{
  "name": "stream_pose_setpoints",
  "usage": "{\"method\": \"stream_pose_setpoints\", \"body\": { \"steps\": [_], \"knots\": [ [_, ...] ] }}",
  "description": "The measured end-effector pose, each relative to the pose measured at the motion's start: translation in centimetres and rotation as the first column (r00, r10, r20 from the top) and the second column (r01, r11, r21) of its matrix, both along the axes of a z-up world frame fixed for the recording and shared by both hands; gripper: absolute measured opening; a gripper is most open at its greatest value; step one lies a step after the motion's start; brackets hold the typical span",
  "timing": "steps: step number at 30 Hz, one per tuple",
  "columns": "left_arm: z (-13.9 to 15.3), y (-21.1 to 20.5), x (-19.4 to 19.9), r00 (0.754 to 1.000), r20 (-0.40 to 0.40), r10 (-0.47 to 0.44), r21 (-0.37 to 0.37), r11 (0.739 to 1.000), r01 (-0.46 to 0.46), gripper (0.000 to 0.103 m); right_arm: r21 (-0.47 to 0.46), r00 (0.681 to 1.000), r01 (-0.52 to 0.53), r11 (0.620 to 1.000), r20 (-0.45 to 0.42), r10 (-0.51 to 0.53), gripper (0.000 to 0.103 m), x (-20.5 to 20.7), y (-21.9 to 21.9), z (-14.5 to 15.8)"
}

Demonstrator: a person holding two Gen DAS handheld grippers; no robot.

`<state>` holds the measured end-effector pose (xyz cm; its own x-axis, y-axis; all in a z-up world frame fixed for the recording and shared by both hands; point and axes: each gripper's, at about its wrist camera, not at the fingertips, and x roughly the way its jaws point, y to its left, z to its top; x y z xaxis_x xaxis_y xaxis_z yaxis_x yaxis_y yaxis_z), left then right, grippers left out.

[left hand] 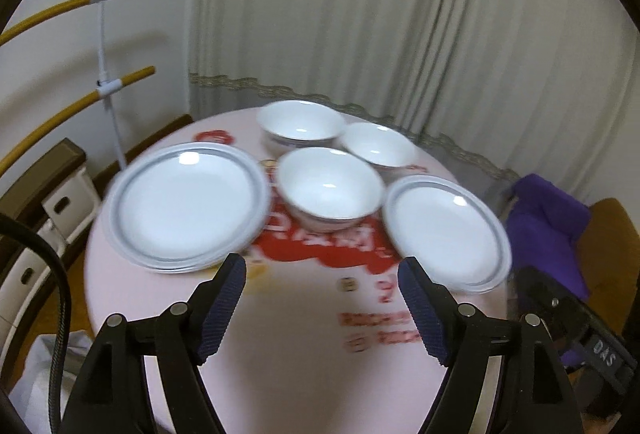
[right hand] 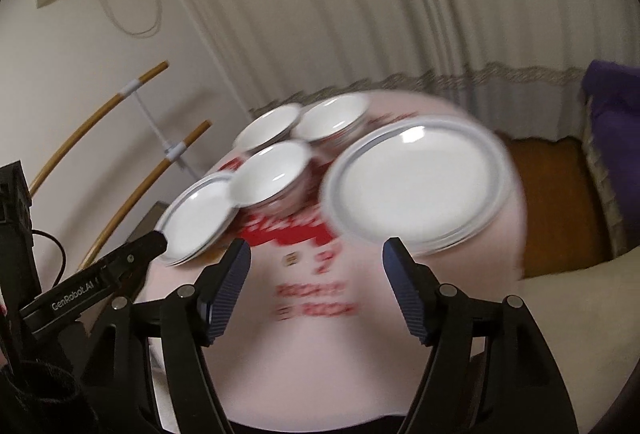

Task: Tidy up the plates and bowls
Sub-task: 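Move both grippers back toward the next grey-rimmed plate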

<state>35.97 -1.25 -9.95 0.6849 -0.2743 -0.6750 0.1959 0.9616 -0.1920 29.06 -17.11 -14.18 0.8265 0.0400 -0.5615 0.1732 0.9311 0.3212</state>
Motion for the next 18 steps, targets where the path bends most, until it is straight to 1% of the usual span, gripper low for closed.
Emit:
{"method": "stream_pose_setpoints", "body": {
  "steps": [3,8,13,18],
  "knots": [
    [-0.4,-2.8,1.5,1.000,-0.012,-0.017,-0.010,1.000,0.017,0.074,-0.030,0.999,0.050,0.998,0.000,-0.050,0.070,0.0,-3.6,0.2],
    [-2.4,-7.2,4.6,0.999,-0.043,-0.022,0.006,1.000,0.022,0.074,-0.028,0.993,0.117,0.993,-0.025,-0.117,0.070,1.1,-8.9,-0.9],
    [-4.5,-10.0,7.4,0.997,-0.080,-0.012,0.036,0.999,0.015,0.074,-0.012,0.990,0.126,0.992,-0.059,-0.127,0.070,3.0,-11.6,-2.6],
    [-6.5,-11.5,10.4,0.991,-0.131,0.002,0.047,0.999,0.005,0.072,-0.003,0.989,0.113,0.994,-0.095,-0.113,0.070,5.5,-13.5,-4.0]
  ]
}}
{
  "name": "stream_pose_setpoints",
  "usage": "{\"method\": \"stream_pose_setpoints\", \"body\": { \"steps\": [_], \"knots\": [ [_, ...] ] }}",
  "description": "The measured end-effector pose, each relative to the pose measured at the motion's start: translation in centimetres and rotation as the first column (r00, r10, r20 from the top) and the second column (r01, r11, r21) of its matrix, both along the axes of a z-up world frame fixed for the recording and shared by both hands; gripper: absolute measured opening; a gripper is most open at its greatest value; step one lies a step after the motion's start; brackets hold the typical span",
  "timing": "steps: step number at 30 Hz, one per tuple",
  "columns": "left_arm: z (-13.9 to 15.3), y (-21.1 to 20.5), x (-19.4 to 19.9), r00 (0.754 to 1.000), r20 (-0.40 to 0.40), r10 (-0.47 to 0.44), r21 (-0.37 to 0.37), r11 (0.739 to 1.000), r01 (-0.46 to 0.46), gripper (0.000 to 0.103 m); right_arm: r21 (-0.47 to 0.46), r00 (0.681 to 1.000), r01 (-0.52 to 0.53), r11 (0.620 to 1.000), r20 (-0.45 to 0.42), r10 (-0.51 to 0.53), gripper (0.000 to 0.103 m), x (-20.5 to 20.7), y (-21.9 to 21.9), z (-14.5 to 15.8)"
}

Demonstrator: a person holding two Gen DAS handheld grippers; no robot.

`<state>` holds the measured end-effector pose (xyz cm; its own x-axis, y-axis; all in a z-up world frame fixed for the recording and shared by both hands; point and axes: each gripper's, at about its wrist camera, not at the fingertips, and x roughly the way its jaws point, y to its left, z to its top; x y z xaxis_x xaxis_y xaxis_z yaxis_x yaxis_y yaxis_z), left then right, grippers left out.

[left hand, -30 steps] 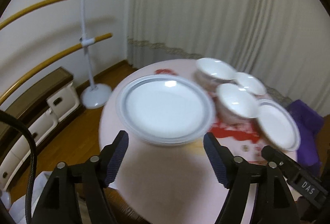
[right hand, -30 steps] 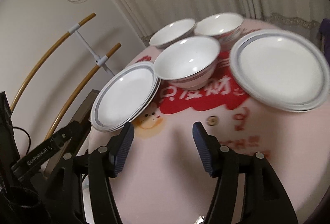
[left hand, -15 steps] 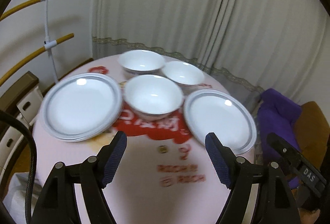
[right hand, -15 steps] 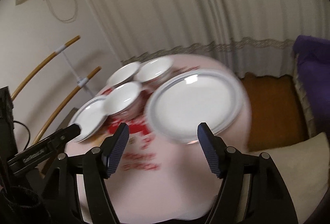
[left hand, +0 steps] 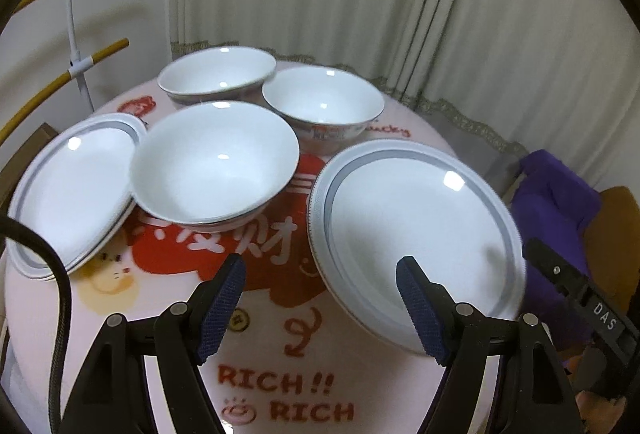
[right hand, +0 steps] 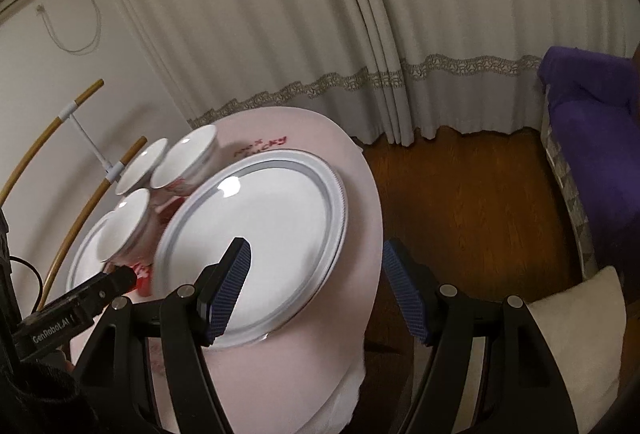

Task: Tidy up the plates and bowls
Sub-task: 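Move both grippers back toward the next grey-rimmed plate, then close both grippers on the rim of the next grey-rimmed plate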

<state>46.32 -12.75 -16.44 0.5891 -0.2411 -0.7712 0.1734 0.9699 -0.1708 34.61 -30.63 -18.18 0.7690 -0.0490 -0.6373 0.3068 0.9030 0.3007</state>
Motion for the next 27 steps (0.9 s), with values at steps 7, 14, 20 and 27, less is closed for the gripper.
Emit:
{"method": "stream_pose_setpoints", "body": {
  "steps": [7,14,20,27],
  "knots": [
    [-2.1,-1.0,2.0,0.999,-0.034,-0.005,0.008,1.000,0.005,0.066,0.023,0.999,-0.036,0.999,-0.030,0.036,0.059,2.7,-1.5,-1.7],
    [-4.4,-2.1,4.0,0.997,-0.071,-0.017,0.016,1.000,0.018,0.045,0.048,0.996,-0.082,0.996,-0.040,0.084,0.028,3.8,-1.6,-2.4],
    [-4.9,-2.5,4.8,0.996,-0.083,-0.036,-0.001,0.999,0.036,0.037,0.044,0.996,-0.073,0.996,-0.045,0.075,0.016,3.7,-1.9,-2.5],
    [-5.3,-2.8,5.4,0.996,-0.070,-0.055,-0.012,0.998,0.054,0.031,0.065,0.995,-0.095,0.993,-0.028,0.097,0.016,3.8,-2.3,-2.8]
  ]
}}
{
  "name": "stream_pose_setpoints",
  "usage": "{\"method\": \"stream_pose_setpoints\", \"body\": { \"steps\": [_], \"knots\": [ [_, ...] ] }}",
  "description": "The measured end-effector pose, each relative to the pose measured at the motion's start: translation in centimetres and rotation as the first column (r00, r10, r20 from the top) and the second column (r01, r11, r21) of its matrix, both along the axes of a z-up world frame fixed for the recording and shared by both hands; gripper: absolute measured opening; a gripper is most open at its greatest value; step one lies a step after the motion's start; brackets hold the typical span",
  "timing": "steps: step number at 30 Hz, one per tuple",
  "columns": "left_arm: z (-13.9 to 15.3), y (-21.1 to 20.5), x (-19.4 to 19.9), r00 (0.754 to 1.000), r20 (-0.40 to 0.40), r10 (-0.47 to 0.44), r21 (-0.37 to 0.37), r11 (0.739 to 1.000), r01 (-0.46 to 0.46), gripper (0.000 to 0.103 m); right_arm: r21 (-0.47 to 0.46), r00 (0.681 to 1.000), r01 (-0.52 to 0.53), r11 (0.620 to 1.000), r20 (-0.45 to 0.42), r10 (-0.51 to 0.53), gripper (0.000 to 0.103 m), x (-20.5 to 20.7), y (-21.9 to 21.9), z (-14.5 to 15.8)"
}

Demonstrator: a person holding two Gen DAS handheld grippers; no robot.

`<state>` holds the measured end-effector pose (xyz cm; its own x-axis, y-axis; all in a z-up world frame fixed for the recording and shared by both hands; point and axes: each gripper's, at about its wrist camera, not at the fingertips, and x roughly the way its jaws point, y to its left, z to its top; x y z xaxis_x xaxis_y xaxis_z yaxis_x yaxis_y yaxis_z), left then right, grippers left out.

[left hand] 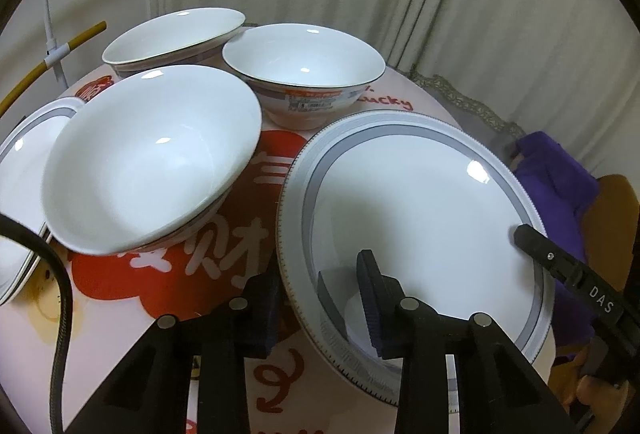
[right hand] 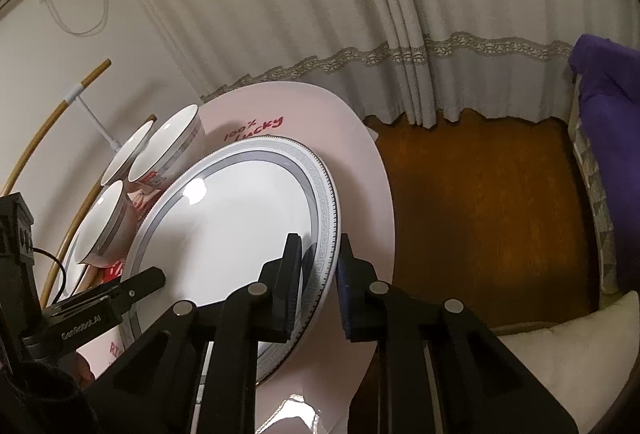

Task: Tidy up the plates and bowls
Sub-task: 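Close both grippers on the rim of the next grey-rimmed plate, then lift the gripped grey-rimmed plate off the table with both grippers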

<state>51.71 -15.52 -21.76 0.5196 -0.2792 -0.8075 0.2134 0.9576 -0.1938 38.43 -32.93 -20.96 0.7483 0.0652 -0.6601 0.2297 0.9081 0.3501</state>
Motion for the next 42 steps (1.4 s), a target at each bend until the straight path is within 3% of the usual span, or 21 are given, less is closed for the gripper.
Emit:
{"method": "stream_pose_setpoints", "body": {
  "steps": [11,17,22,30,34,42],
  "knots": [
    [-0.1,-0.1,0.4,1.000,0.006,0.013,-0.006,1.000,-0.013,0.032,0.048,0.999,-0.017,0.999,0.028,0.016,0.015,0.5,-0.1,-0.8],
    [0.2,0.4,-0.5,0.999,0.031,0.034,-0.027,0.999,-0.033,0.023,0.032,0.999,-0.032,0.999,0.027,0.031,0.015,-0.1,0.1,-0.7],
    [0.8,0.9,-1.7,0.999,0.046,-0.008,-0.041,0.999,0.010,0.020,0.048,0.999,-0.023,0.999,0.028,0.022,0.015,-0.9,0.0,-0.6],
    [0.7,3.8,-4.1,0.998,0.036,-0.053,-0.073,0.996,0.055,0.020,0.050,0.999,-0.043,0.998,0.032,0.041,0.015,-3.2,1.7,-0.2],
    [0.3,4.8,-4.0,0.999,0.002,-0.032,-0.106,0.994,0.032,0.020,0.038,0.998,-0.055,0.998,0.025,0.054,0.015,-4.3,2.9,-0.3],
    [0.1,4.7,-3.6,0.999,0.017,-0.039,-0.107,0.993,0.040,0.021,0.026,1.000,-0.027,0.999,0.013,0.026,0.015,-4.3,3.3,-0.7]
  ]
}}
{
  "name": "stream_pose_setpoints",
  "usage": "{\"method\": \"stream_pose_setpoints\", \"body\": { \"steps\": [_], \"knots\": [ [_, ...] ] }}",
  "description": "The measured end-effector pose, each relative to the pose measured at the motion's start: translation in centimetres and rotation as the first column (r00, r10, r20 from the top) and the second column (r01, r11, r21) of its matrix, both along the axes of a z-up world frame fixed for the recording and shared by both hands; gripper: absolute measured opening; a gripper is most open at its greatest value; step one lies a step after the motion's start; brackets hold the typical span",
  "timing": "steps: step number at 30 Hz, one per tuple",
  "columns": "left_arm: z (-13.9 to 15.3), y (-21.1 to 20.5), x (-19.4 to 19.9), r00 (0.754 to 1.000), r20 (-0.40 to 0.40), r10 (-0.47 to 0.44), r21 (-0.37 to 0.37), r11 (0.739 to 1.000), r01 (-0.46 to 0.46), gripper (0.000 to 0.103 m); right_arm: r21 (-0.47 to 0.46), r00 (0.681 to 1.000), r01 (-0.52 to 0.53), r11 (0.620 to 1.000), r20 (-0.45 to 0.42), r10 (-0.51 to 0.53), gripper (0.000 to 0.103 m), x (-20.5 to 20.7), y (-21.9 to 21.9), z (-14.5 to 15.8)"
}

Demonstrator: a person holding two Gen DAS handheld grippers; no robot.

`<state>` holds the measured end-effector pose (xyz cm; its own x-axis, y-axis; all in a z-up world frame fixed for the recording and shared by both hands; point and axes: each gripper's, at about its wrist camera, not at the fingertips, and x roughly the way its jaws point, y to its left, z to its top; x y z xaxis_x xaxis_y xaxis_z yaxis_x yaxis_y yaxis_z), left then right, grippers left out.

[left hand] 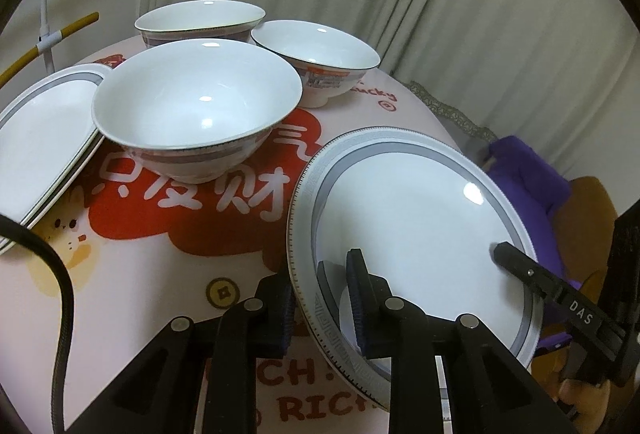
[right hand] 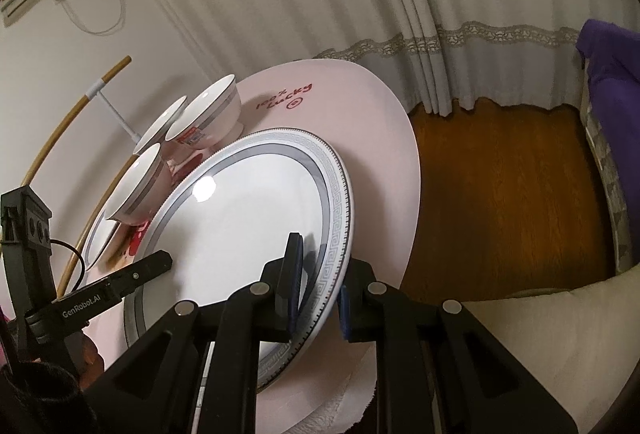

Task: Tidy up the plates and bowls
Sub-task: 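Lift the gripped grey-rimmed plate off the table with both grippers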

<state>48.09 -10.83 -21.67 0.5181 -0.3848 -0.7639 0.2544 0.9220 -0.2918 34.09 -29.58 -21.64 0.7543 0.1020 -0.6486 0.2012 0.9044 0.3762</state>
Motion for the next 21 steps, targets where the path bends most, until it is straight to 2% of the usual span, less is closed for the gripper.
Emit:
{"method": "stream_pose_setpoints", "body": {
  "steps": [10,21],
  "knots": [
    [-0.3,-0.6,0.5,1.000,0.018,0.007,0.011,1.000,-0.007,0.021,0.002,1.000,0.029,1.000,0.006,-0.029,0.015,-0.3,0.1,-0.2],
    [1.2,0.4,-2.2,0.997,0.063,-0.051,0.018,0.999,0.050,0.017,-0.014,0.999,0.043,0.999,0.006,-0.043,0.016,-2.0,0.9,0.3]
  ]
}}
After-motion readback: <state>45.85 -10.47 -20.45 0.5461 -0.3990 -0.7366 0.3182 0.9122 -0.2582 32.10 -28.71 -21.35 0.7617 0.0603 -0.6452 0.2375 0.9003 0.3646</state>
